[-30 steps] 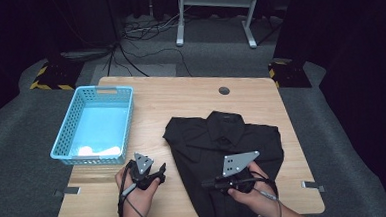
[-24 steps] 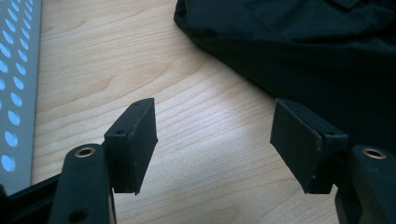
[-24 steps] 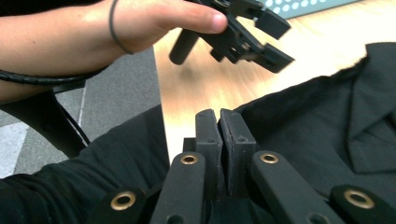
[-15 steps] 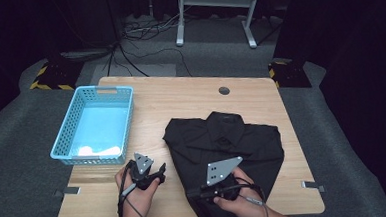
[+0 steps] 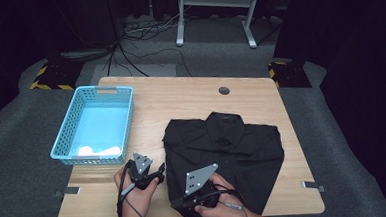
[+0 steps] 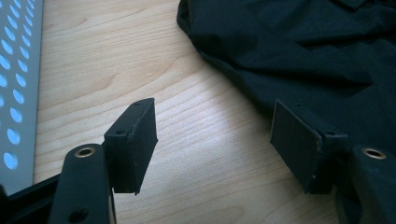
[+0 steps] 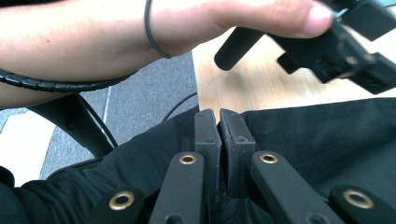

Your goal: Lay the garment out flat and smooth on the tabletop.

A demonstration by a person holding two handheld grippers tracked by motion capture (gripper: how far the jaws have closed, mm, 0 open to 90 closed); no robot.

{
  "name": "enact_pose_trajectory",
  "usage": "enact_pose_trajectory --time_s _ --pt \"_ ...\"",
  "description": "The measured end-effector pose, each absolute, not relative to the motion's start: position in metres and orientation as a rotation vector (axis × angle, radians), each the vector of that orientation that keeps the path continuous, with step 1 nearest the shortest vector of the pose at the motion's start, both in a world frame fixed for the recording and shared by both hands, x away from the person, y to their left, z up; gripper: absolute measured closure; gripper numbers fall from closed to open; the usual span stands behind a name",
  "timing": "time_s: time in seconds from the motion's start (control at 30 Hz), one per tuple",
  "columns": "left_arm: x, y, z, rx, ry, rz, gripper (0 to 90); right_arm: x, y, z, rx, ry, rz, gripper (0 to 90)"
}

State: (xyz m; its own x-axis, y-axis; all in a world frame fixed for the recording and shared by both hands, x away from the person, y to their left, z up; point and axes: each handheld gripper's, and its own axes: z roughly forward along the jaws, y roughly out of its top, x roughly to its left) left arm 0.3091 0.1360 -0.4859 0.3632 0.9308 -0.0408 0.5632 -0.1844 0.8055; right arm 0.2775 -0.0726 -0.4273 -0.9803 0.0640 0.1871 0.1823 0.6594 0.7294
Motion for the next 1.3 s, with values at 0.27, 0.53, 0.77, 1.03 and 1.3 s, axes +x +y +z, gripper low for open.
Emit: enact_pose_trajectory --time_s 0.27,0.53,0.77,1.03,1.3 --pt "0.308 0.137 -0.486 1.864 1.305 0.606 31.5 0.267 -0.058 -0.442 -0.130 -2.651 -1.211 57.0" --pt "0.309 0.135 -0.488 1.875 1.302 0.601 31.4 0.287 -0.094 -0.426 -0.297 -2.655 -1.363 54.1" --pt "0.309 0.133 -0.491 1.896 1.307 0.592 30.8 0.305 -0.130 -0.417 -0.454 -2.693 -1.452 50.2" --pt "0.310 0.133 -0.496 1.958 1.321 0.557 29.4 0.323 -0.168 -0.422 -0.631 -2.717 -1.460 48.3" --pt "0.311 0.131 -0.499 2.061 1.295 0.567 29.2 0.333 -0.196 -0.434 -0.756 -2.728 -1.444 47.1"
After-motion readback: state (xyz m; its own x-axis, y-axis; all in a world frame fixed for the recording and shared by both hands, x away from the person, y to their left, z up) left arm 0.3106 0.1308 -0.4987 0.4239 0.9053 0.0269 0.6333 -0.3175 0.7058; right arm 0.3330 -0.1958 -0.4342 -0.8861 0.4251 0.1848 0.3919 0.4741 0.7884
